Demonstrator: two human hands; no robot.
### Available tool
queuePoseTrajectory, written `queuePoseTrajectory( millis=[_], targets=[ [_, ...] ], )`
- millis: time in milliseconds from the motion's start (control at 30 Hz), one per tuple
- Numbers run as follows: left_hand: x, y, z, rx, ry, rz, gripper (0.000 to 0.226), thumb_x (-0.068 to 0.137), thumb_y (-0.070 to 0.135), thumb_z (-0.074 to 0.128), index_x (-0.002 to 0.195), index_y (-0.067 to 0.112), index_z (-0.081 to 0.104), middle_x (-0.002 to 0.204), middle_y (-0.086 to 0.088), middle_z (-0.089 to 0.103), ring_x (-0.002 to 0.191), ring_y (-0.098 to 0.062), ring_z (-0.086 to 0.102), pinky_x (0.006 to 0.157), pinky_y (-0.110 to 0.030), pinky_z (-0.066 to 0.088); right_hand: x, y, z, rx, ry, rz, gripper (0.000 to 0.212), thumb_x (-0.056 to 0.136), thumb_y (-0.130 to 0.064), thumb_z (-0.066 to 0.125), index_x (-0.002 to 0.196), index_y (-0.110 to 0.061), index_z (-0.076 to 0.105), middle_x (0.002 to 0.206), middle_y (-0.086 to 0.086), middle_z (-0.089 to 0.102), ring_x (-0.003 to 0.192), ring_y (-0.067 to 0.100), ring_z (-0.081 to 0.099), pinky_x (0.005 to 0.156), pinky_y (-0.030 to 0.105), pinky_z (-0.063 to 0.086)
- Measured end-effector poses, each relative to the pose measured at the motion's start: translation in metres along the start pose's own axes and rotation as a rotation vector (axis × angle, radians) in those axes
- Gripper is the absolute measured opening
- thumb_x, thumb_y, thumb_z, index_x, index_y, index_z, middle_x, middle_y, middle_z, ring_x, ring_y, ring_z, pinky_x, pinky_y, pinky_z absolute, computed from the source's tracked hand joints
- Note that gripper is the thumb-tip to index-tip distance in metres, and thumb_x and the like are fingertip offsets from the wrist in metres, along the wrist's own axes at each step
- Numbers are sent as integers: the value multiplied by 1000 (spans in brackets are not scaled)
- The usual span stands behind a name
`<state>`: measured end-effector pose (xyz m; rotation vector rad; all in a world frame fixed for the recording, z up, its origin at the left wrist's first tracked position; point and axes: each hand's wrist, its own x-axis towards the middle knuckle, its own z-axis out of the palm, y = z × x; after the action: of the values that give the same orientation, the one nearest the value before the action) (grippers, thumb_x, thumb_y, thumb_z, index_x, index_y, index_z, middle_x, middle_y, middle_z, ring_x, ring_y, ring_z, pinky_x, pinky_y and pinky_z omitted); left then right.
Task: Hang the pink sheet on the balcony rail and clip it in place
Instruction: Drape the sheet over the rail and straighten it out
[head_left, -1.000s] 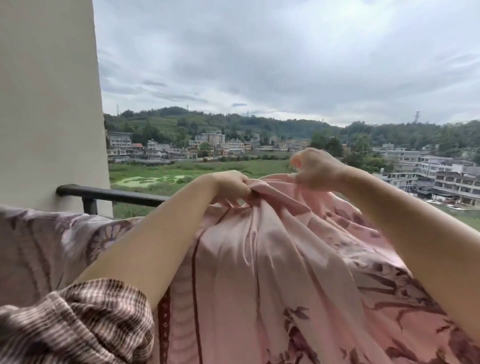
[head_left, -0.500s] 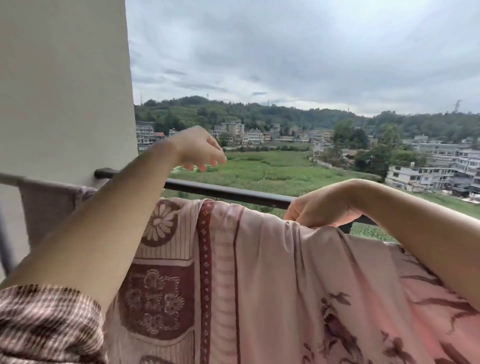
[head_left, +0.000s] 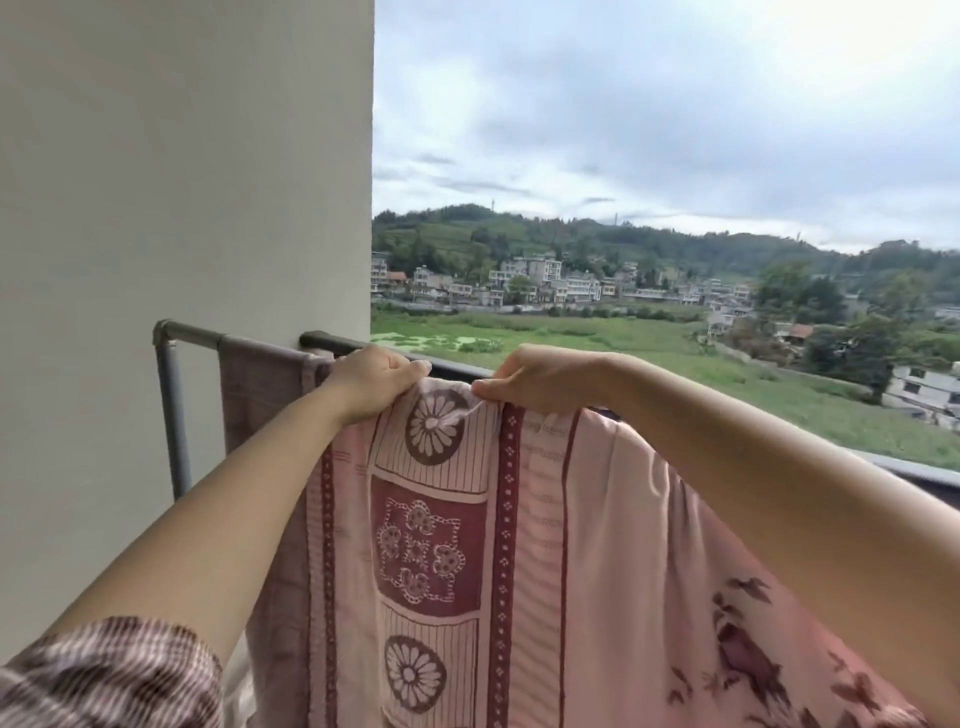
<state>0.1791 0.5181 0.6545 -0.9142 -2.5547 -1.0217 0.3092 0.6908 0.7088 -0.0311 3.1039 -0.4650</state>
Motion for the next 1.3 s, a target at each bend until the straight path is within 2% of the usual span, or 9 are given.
queuePoseTrajectory(
  millis=[167, 200, 300, 500, 767, 967, 1033, 1133, 1300],
  targets=[
    [-12, 1, -11, -59, -45, 81, 53, 94, 47, 48, 60, 8, 37, 61, 11, 64, 36, 4, 42, 56, -27, 31, 10, -1, 6, -43, 187, -35, 36, 94, -35, 57, 83, -4, 71, 80, 15, 69, 62, 17, 51, 57, 27, 40],
    [-12, -5, -18, -53, -95, 87, 57, 91, 54, 48, 64, 5, 42, 86, 24, 36, 43, 10, 48, 61, -26, 37, 8, -1, 6, -67, 230, -39, 34, 93, -34, 59, 73, -8, 67, 68, 9, 63, 58, 15, 48, 53, 25, 38],
    [-1, -43, -42, -69, -230, 90, 61, 66, 82, 53, 85, 27, 73, 94, 15, 72, 90, 3, 62, 84, -34, 50, 10, 0, 7, -162, 352, -48, 32, 94, -24, 59, 75, 2, 63, 66, 5, 60, 54, 15, 47, 50, 26, 41],
    [22, -77, -71, -354, -330, 185, 17, 74, 36, 73, 84, 25, 79, 84, -4, 76, 78, -22, 72, 73, -32, 57, 18, -15, 6, -694, 701, -42, 24, 103, -32, 38, 97, -14, 52, 68, -6, 58, 43, 5, 45, 40, 18, 31],
    [51, -33, -77, 342, 379, 280, 21, 95, 21, 57, 88, 14, 75, 82, -6, 72, 60, -16, 50, 52, -21, 33, 39, -12, -6, -873, 859, 86, 5, 94, -17, 57, 93, -13, 59, 86, 4, 62, 64, 14, 49, 51, 23, 38],
    [79, 1, -80, 268, 535, 290, 20, 89, 1, 52, 88, 0, 72, 83, -20, 70, 71, -28, 59, 62, -32, 40, 60, -27, -32, -66, 1028, 272, 17, 93, 1, 46, 87, -5, 61, 78, 6, 60, 68, 22, 57, 61, 32, 53],
    [148, 3, -54, 194, 270, 342, 26, 94, 9, 47, 113, 2, 64, 106, -24, 66, 98, -37, 62, 76, -38, 46, 79, -24, -41, -91, 983, 477, 12, 99, -12, 45, 105, -8, 55, 92, 7, 63, 83, 24, 61, 69, 33, 54],
    [137, -8, -20, 343, -372, 186, 62, 99, 47, 38, 150, 17, 19, 154, -17, 28, 141, -35, 27, 115, -43, 21, 70, -7, -18, 40, 314, 630, 67, 97, -48, 43, 149, -13, 20, 145, 11, 40, 128, 29, 46, 108, 44, 39],
    [106, -46, -6, 527, -1174, 3, 39, 102, 25, 40, 135, 5, 48, 139, -13, 49, 130, -29, 46, 88, -29, 45, 61, -14, 7, 274, -271, 630, 58, 96, -52, 41, 144, -19, 39, 151, 13, 35, 140, 30, 33, 116, 49, 24]
  ],
)
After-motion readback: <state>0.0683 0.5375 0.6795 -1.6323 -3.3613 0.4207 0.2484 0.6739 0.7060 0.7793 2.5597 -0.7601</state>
